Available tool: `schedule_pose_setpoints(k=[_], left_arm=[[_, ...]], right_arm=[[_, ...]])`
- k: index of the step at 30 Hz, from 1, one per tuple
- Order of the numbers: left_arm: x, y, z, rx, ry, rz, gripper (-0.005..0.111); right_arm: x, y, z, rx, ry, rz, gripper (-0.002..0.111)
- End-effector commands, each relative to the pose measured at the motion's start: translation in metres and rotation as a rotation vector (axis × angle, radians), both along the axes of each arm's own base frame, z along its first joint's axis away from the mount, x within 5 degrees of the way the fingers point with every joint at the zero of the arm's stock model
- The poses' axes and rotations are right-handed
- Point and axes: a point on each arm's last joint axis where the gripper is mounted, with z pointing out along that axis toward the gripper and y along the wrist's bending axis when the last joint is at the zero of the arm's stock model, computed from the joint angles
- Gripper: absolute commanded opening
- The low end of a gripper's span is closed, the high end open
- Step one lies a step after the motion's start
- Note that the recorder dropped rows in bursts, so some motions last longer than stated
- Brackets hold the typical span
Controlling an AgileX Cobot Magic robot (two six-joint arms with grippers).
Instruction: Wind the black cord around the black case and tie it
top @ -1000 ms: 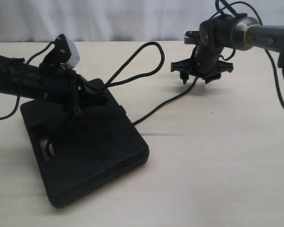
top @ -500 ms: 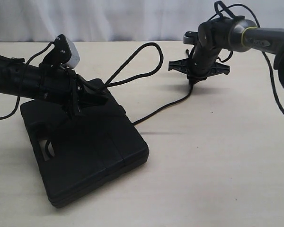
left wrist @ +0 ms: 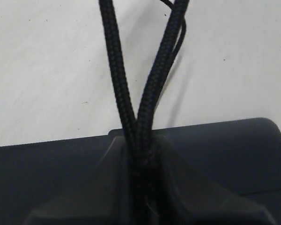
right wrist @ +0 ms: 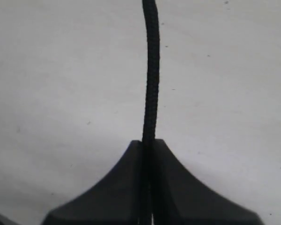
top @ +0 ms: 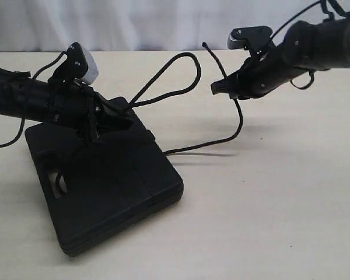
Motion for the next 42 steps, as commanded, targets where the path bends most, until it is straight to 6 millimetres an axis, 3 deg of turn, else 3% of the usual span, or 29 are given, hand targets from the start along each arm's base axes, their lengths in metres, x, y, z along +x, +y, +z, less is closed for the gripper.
schedule_pose_setpoints(k=[1,7,14,22,42], left_arm=[[0.002,-0.001,0.003,0.008,-0.033,-0.016,0.0],[0.002,0.0,0.003,-0.01,-0.003,0.009,0.0],[-0.001,0.018,0.005,-0.081,0.059,-0.004,0.0],[-0.004,0.059,0.012,-0.222,0.109,0.051,0.0],[0.006,0.057,-0.02,-0.353,0.227,-0.046,0.0]], right_arm=[[-0.037,-0.003,0.012,-0.007,-0.146,0.13,0.004],[-0.077,-0.005,0.014,-0.029,-0.229,0.283,0.004],[-0.098,0.016,0.018,0.17,-0.349,0.526,0.004],[-0.1,0.019,0.02,0.201,-0.354,0.545,0.004],[-0.106,0.025,0.021,0.235,-0.36,0.658,0.004]])
